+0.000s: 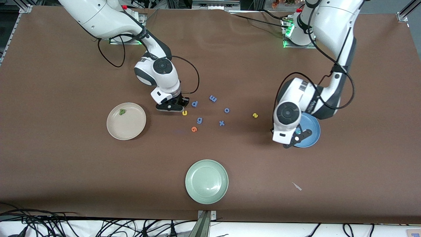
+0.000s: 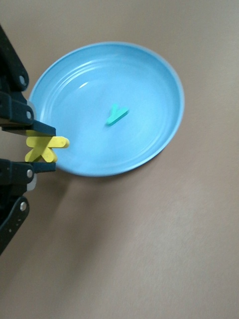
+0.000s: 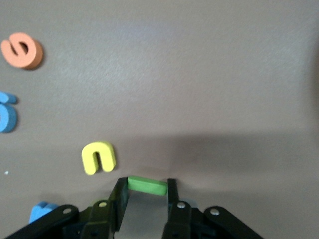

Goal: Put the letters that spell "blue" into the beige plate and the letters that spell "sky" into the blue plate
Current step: 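Drop the bar on the beige plate while the left gripper drops the k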

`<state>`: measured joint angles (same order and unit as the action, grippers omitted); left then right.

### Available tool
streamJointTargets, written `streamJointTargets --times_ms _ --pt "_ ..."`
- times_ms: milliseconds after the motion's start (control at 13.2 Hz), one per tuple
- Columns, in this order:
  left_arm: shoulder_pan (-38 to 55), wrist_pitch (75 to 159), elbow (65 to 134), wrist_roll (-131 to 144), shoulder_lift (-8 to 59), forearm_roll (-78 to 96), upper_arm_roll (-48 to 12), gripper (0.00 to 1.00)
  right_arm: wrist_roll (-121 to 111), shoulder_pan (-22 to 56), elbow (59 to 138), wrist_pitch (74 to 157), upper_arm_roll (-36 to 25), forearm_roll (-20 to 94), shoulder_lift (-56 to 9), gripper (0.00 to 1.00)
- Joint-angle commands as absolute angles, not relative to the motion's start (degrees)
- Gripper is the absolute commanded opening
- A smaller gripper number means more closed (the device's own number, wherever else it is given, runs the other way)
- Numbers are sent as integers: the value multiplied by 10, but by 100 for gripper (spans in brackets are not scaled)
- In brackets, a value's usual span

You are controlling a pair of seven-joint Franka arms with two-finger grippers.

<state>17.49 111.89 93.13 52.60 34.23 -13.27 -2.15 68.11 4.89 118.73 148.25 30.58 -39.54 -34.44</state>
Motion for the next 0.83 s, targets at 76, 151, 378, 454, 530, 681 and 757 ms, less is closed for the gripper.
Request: streamJointTargets --times_ms 76,151,378,454,530,681,757 --pt "137 1104 944 373 330 -133 -28 3 592 42 1189 1467 280 -363 -300 30" --pt "130 1104 947 336 331 -124 -28 4 550 34 1191 1459 276 -336 -287 30" --pt "122 1104 946 249 338 -73 -28 98 326 -25 1194 1395 265 -227 -237 30" --pt "113 1104 944 240 338 -63 -28 100 250 -31 1193 1380 246 -185 -225 30" --pt "113 1104 943 237 338 -63 -28 100 191 -32 1194 1368 225 -165 -217 30" --pt "119 1102 943 237 335 -63 -31 100 155 -33 1201 1359 201 -164 -215 33" --pt "126 1101 938 234 335 -65 -41 100 151 -33 1213 1366 200 -164 -215 40"
